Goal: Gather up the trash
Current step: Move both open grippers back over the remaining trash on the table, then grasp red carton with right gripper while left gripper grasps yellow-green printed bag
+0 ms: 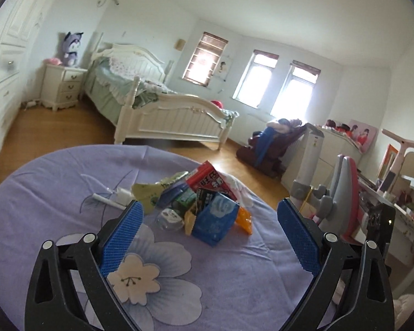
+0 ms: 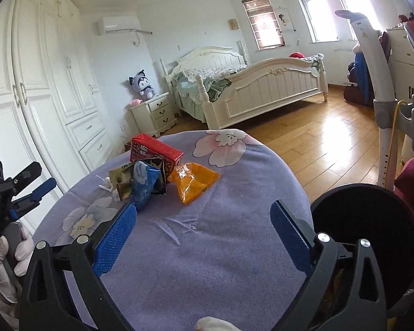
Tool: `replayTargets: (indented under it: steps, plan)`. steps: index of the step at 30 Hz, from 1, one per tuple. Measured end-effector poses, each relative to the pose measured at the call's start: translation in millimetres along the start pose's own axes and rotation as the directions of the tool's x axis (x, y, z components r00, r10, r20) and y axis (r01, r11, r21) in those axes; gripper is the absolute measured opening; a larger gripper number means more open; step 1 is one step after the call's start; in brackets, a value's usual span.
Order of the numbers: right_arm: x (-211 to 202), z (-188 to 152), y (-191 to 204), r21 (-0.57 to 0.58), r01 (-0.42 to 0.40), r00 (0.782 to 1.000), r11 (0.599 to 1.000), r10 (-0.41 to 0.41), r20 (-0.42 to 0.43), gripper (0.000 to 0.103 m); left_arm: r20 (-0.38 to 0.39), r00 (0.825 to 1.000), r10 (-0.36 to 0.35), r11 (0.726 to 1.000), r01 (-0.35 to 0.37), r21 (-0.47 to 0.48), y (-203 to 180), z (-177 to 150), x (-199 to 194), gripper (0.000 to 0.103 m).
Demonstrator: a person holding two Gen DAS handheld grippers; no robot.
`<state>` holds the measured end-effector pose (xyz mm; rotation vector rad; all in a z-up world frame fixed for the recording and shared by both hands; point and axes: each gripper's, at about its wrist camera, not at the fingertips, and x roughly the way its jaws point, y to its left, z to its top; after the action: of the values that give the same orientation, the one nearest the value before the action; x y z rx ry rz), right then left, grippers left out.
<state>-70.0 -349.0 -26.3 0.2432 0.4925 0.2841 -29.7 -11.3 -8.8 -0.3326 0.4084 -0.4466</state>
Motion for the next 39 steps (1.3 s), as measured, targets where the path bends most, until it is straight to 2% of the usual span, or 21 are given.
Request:
replayTargets:
  steps: [3,5,7,9,12,15,17,19,20,22,24,26,28,30,31,33,37,39]
  plan:
    - [2.9,5.0,3.8,-0.023,-0.004,0.998,1.0,0.002,-0.058,0.097,-0.003,1.0,-0.008,1.0,0.008,-0.005,2.6,2.1,0.3,0.096]
    - [7.1,9.7,8.9,-0.121,0.053,0.991,0.991,-0.067,-0.113,0.097,0.003,1.0,0.01,1.0,-0.01,0.01,3.2,5.8,0.2,0.096]
    - [7.4,16.9,16.6,-0.259,0.157,0.974,0.953,-0.192,-0.116,0.097,-0.021,0.998,0.055,0.998,-0.054,0.038,7.8,14.9,7.0,0.096]
    - [4.4,28.3,24.0,-0.344,0.17,0.972,0.923,-0.214,-0.094,0.097,-0.064,0.997,0.033,0.999,-0.03,0.036,14.7,25.8,16.8,0.096]
    - [7.9,58.1,38.5,-0.387,0.062,0.99,0.92,-0.105,-0.092,0.097,-0.094,0.993,0.075,0.993,-0.066,0.095,15.9,45.0,37.3,0.096]
    - [33.4,93.2,49.9,-0.353,-0.063,0.991,0.934,0.016,-0.136,0.096,-0.13,0.985,0.116,0.988,-0.1,0.121,22.0,65.8,59.5,0.093]
    - [59.1,113.3,56.7,-0.323,-0.146,0.977,0.935,0.086,-0.193,0.085,-0.139,0.978,0.153,0.98,-0.132,0.15,27.5,77.2,72.8,0.09]
    - [91.4,126.0,70.1,-0.367,-0.201,0.96,0.908,0.108,-0.258,0.078,-0.179,0.971,0.159,0.975,-0.126,0.183,33.0,82.0,89.2,0.086]
    - [104.6,127.6,77.5,-0.398,-0.216,0.954,0.892,0.106,-0.282,0.076,-0.202,0.964,0.173,0.967,-0.127,0.22,33.1,80.8,98.0,0.081]
    - [134.0,130.0,91.0,-0.429,-0.281,0.927,0.859,0.127,-0.353,0.07,-0.257,0.945,0.203,0.943,-0.118,0.312,31.4,71.5,114.9,0.075]
    - [158.5,131.9,97.2,-0.422,-0.345,0.892,0.838,0.153,-0.425,0.07,-0.304,0.93,0.206,0.923,-0.082,0.375,28.9,61.9,126.6,0.071]
    - [177.7,130.5,102.7,-0.441,-0.369,0.875,0.818,0.145,-0.462,0.066,-0.341,0.914,0.22,0.911,-0.067,0.407,31.2,56.2,136.4,0.067]
    - [195.1,127.6,106.8,-0.445,-0.4,0.851,0.801,0.144,-0.504,0.065,-0.378,0.895,0.238,0.912,-0.072,0.404,38.7,55.5,146.8,0.062]
    - [209.1,125.4,108.6,-0.44,-0.417,0.832,0.795,0.139,-0.538,0.065,-0.4,0.88,0.257,0.909,-0.081,0.408,45.4,56.9,156.1,0.052]
    - [213.7,123.9,109.0,-0.441,-0.417,0.828,0.795,0.132,-0.544,0.061,-0.407,0.875,0.263,0.908,-0.081,0.412,48.6,58.2,160.1,0.05]
    - [218.8,120.3,108.7,-0.441,-0.427,0.816,0.79,0.125,-0.565,0.045,-0.431,0.862,0.266,0.907,-0.072,0.415,51.8,59.1,165.5,0.042]
    - [210.9,115.5,104.1,-0.443,-0.411,0.831,0.797,0.127,-0.542,0.039,-0.46,0.858,0.23,0.907,-0.018,0.421,46.8,58.5,167.2,0.041]
    - [202.6,113.9,101.9,-0.444,-0.389,0.847,0.807,0.124,-0.517,0.035,-0.457,0.868,0.194,0.914,0.008,0.405,43.3,60.4,162.6,0.041]
